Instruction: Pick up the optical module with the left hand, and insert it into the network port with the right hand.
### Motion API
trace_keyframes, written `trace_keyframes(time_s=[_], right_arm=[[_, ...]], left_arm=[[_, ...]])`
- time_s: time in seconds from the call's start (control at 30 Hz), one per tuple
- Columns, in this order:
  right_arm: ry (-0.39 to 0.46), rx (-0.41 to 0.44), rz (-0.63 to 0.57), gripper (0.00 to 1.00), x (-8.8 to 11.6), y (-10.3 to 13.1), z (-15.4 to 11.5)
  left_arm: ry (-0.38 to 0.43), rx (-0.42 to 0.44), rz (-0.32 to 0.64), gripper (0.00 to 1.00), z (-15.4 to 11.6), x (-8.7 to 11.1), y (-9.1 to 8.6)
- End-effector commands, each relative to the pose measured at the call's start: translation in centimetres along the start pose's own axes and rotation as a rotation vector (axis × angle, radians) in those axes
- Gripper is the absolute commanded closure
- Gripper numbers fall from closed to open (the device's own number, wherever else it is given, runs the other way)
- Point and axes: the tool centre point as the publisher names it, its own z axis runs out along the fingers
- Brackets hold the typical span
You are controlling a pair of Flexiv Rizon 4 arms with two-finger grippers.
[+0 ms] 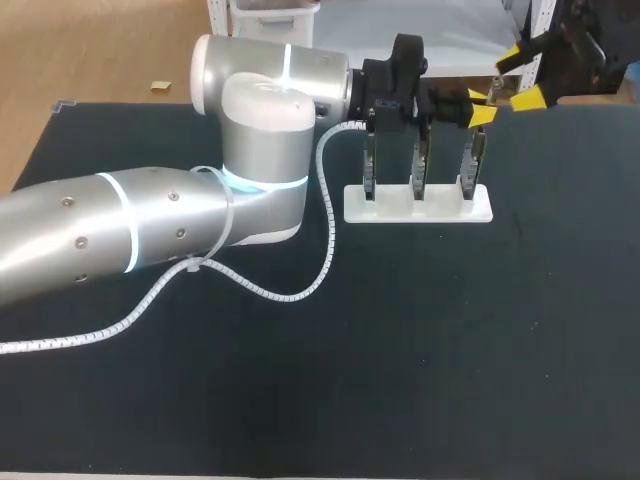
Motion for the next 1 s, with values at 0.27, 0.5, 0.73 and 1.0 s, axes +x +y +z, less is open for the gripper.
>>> trace_keyframes(time_s=[0.27, 0.5, 0.73, 1.0], right_arm=[[-0.003, 0.003, -0.018, 0.0, -1.0, 1.0, 0.7], [-0.012, -0.009, -0.019, 0.0, -1.3, 0.8, 1.0], [-0.003, -0.022, -0.032, 0.0, -1.7, 0.8, 1.1], [0.014, -0.033, -0.035, 0.0, -1.8, 0.6, 1.3]], left_arm=[[0.002, 0.004, -0.001, 1.0, 0.1, 0.0, 0.2], [0.002, 0.004, -0.001, 1.0, 0.1, 0.0, 0.2], [0.002, 0.004, -0.001, 1.0, 0.1, 0.0, 0.2], [0.002, 0.004, -0.001, 1.0, 0.1, 0.0, 0.2]])
